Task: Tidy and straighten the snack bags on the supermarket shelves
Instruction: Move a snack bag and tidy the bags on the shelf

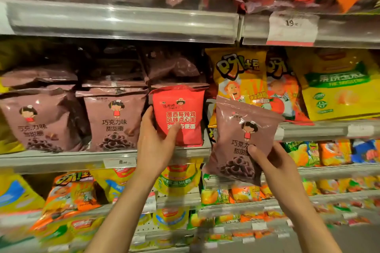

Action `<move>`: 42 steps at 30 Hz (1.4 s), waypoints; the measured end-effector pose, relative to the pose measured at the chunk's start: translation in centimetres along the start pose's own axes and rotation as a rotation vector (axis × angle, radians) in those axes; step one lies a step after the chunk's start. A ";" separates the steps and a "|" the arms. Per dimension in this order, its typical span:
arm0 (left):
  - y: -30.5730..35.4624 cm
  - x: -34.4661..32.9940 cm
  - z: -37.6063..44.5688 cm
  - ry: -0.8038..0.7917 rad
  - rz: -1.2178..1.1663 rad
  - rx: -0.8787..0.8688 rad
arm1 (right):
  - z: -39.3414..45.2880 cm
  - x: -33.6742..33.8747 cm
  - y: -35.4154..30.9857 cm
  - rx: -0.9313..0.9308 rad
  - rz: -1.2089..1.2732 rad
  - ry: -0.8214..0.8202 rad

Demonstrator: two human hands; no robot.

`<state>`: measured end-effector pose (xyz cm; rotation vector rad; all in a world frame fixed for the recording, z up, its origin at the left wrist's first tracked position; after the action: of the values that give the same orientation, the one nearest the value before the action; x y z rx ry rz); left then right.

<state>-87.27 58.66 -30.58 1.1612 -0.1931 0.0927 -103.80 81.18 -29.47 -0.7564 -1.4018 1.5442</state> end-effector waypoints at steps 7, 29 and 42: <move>1.5 -0.9 -0.2 0.037 0.055 -0.010 | 0.9 0.7 0.4 0.019 -0.010 -0.045; 3.0 11.6 0.4 0.214 -0.152 -0.035 | -0.5 -9.9 -2.8 0.192 0.099 -0.159; 0.3 13.6 1.7 0.199 -0.161 0.015 | 2.1 -16.2 -1.7 0.140 -0.185 -0.245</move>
<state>-74.13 56.81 -26.97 1.1705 0.0770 0.0668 -98.57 65.64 -29.40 -0.3513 -1.4757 1.6084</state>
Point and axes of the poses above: each hand's wrist, its own z-axis towards the middle knuckle, its own x-axis out of the back of the hand, y = z × x, the point moved 1 cm from there along z, towards the middle knuckle, and after that the axes turned 13 degrees about y, right-handed, at the moved point
